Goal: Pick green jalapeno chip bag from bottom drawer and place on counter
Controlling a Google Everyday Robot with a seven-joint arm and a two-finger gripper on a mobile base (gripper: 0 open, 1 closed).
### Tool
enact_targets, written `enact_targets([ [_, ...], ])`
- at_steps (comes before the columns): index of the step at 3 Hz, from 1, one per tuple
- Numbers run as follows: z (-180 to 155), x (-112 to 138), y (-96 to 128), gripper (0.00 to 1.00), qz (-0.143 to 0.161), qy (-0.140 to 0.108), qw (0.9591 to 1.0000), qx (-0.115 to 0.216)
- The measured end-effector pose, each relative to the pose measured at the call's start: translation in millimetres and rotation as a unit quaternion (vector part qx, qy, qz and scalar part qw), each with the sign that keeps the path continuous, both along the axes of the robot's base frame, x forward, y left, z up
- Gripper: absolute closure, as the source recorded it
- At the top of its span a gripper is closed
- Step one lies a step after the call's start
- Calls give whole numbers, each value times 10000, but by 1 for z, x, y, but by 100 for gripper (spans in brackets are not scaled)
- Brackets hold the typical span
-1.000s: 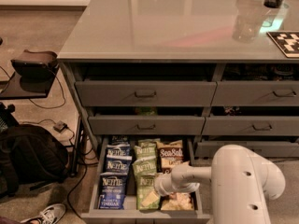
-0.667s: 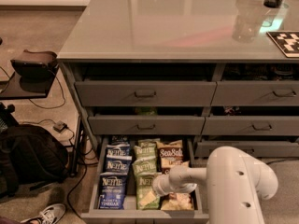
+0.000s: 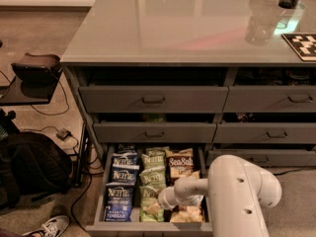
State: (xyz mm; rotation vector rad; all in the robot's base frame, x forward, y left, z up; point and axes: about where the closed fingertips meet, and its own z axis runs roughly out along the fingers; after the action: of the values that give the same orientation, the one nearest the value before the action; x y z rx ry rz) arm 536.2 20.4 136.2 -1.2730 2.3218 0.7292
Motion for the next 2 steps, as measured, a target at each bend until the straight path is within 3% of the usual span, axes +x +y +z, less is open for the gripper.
enact_targets([
  [1, 5, 0, 0, 66, 1, -3, 10000, 0],
  [2, 31, -6, -13, 89, -43, -243, 9997, 75],
])
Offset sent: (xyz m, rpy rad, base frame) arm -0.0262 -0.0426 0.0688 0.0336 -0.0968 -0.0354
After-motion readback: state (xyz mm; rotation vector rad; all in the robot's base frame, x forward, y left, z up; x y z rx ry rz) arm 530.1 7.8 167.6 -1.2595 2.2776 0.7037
